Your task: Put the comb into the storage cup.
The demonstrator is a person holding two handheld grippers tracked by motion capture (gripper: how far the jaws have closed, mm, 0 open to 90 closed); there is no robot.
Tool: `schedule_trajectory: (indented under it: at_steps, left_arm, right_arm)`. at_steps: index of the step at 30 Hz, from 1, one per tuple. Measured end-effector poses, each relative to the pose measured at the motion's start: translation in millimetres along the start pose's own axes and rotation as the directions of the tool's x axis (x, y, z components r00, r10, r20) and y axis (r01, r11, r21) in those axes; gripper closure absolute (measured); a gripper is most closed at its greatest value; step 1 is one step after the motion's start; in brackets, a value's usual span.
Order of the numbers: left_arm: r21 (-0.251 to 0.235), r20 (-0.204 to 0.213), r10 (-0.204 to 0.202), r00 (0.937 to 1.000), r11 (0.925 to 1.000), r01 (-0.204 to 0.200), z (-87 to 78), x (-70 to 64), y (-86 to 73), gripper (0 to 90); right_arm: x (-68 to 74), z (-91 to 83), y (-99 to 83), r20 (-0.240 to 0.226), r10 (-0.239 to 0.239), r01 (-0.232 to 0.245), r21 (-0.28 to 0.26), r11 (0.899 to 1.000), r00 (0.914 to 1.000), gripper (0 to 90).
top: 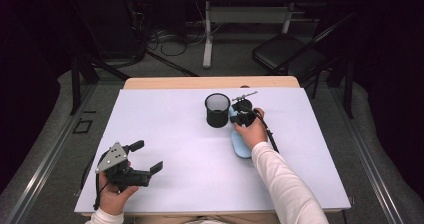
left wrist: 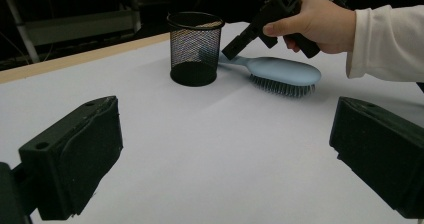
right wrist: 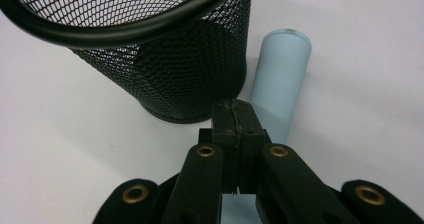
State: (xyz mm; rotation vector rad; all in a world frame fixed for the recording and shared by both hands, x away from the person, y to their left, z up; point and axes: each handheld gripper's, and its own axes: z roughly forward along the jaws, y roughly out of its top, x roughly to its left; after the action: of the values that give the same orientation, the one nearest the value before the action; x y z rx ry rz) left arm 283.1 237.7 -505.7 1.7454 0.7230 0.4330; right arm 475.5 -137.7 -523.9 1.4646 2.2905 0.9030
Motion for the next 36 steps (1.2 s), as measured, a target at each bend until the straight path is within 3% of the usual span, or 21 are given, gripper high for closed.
schedule_trajectory:
  at_steps: [9, 20, 25, 27, 36]
  left_arm:
    - [-0.001, 0.0, 0.0, 1.0, 1.0, 0.0, -0.3, 0.2, -0.3, 0.5]
    - [-0.001, 0.001, 0.0, 1.0, 1.0, 0.0, -0.4, -0.2, -0.4, 0.4]
    - [-0.004, 0.002, -0.004, 1.0, 1.0, 0.004, -0.3, 0.0, -0.7, 0.4]
    - [-0.004, 0.001, -0.003, 1.0, 1.0, 0.003, -0.4, -0.1, -0.7, 0.5]
    - [-0.003, -0.002, -0.003, 1.0, 1.0, 0.003, -0.5, -0.3, -0.6, 0.4]
  right_arm:
    - [5.6, 8.3, 2.8, 0.023, -0.025, 0.024, 0.028, 0.999, 0.9994, 90.0]
    - [5.1, 13.3, 2.3, 0.034, -0.021, 0.019, 0.06, 0.998, 0.9992, 90.0]
    - [-0.3, 13.2, 1.5, 0.046, -0.012, 0.01, 0.049, 0.999, 0.9989, 90.0]
    - [-3.6, 10.9, 1.9, 0.054, -0.008, 0.004, 0.074, 0.997, 0.9985, 90.0]
    - [-14.6, 7.0, -0.1, 0.081, 0.007, -0.013, 0.078, 0.997, 0.9967, 90.0]
